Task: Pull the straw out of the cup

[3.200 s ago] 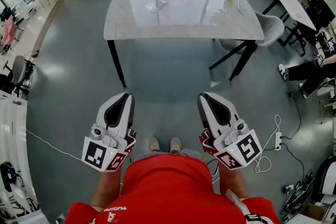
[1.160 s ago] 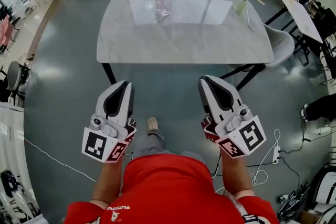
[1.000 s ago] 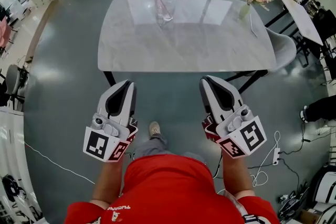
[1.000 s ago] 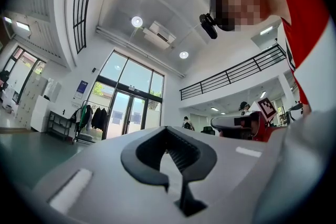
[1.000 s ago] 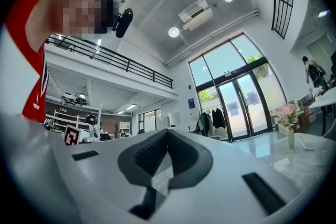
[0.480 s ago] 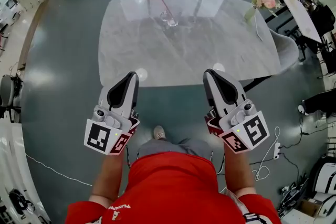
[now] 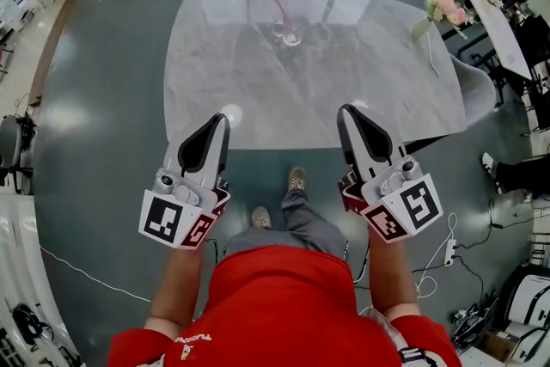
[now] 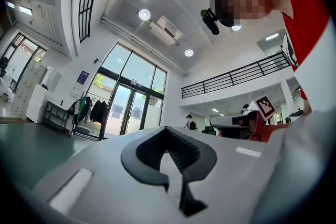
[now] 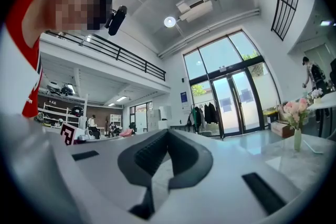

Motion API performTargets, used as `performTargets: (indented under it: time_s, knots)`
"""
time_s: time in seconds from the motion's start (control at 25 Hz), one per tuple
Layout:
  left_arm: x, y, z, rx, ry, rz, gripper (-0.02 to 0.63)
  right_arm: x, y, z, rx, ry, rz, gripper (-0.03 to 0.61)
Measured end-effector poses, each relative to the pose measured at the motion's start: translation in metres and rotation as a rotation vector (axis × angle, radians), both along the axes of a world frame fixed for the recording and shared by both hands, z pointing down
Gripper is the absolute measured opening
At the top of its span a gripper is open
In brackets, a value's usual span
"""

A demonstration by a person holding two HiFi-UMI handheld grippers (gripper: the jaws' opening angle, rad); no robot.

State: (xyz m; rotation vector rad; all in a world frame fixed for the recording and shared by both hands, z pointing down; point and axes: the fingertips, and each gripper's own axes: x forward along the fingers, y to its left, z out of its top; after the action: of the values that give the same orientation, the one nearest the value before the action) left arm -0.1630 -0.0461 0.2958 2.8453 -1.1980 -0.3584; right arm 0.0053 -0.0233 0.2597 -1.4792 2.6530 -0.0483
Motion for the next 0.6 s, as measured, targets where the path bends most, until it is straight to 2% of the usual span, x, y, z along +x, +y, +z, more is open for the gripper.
performTargets:
  time_s: [0.28, 0.6]
  knots:
    - [0.014, -0.039, 0.002, -0.01, -0.013, -0.032, 0.005, 0.012, -0.043, 0.007, -0.003, 0.002, -0.032, 0.001]
    - [0.051, -0.098, 0.004, -0.009, -0.052, -0.076, 0.005, 0.043, -0.11, 0.014, 0.001, 0.028, -0.076, 0.0]
